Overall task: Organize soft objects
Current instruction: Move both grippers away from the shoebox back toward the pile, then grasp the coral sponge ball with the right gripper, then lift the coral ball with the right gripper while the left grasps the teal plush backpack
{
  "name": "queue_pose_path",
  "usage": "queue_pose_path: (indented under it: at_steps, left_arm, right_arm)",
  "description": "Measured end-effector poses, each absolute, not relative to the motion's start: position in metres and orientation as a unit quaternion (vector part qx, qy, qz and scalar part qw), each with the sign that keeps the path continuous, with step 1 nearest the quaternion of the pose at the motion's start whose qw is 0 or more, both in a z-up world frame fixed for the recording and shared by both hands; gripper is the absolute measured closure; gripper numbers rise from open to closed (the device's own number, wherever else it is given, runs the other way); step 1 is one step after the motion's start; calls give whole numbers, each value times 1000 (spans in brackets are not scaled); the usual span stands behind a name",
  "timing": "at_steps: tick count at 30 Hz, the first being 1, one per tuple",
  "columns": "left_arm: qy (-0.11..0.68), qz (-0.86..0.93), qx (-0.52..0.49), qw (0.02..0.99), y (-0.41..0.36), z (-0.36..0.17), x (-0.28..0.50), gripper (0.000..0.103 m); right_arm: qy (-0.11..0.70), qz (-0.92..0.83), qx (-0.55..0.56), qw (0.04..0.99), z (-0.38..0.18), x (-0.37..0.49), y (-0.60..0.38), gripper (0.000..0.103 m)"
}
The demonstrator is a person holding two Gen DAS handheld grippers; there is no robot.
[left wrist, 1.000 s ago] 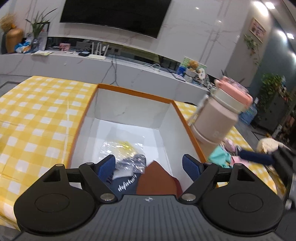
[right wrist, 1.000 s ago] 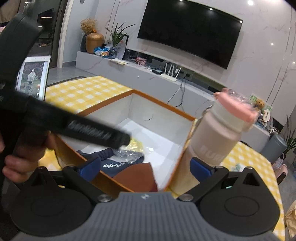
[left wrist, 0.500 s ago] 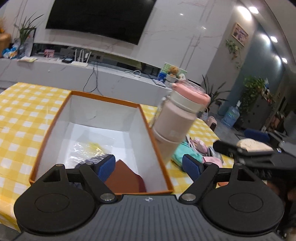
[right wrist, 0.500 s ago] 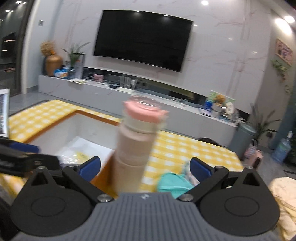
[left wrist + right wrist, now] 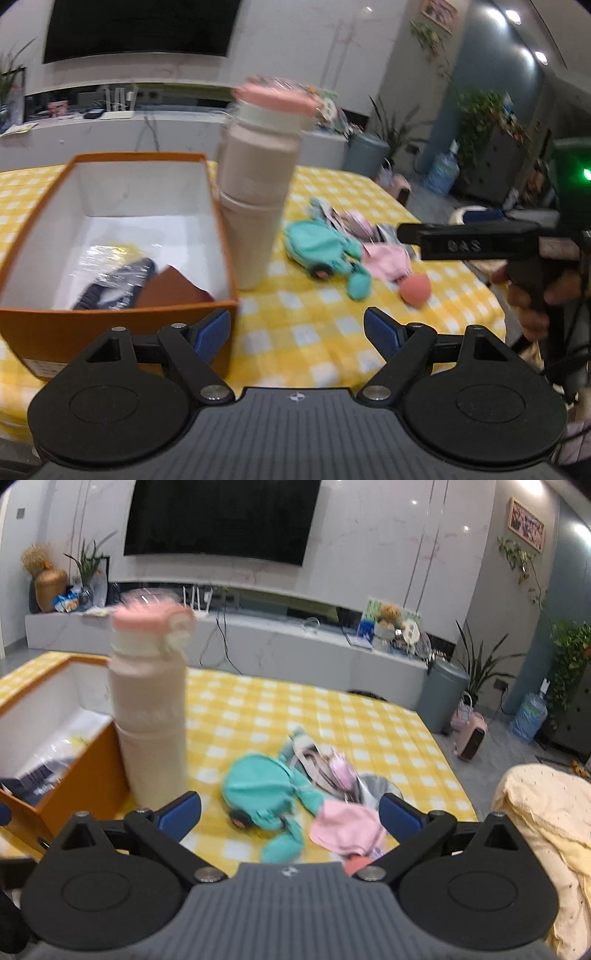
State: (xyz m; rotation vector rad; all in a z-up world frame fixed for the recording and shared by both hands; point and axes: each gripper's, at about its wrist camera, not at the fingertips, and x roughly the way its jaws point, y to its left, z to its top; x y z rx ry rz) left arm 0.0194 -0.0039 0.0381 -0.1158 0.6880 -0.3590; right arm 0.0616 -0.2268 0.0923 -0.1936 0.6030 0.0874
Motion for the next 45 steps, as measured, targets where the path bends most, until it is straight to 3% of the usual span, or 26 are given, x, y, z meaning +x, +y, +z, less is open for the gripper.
queue_pose_path:
  at_steps: [10,15,22,24,28,30,35,40,45]
  left_arm:
    - [335,-201,-19,920,-58,-1,27,7]
    - [315,-229,27,921,-87,-14,17,7]
    - [325,-246,46,912,-112,-28,24,7]
    - [331,-242,33,911,-115,-30,31,7]
    - [330,-228,20,916,-127,-35,44,7]
    - [327,-222,25,918,-132,-36,49,7]
    - [321,-214,24,922,-134,-36,57,7]
    - [322,-194,27,926,-137,-37,71,7]
    - [314,-197,-10,929,-138,-33,95,7]
  right_arm:
    - [361,6,-42,932,47,99,-279,3]
    - [424,-17,42,904,15,124,-320,3]
    - [433,-9,116,894,-1,142,-360,4]
    - [445,-17,148,883,-10,147,-372,13]
    - [471,-22,187,862,-21,155,-379,13]
    - [481,-6,168,861,-22,157,-368,29]
    - [490,-20,107,865,-26,163,-351,52]
    - [492,-7,111,864,-23,155,-356,54]
    - [440,-3,113,891,8,138,-358,54]
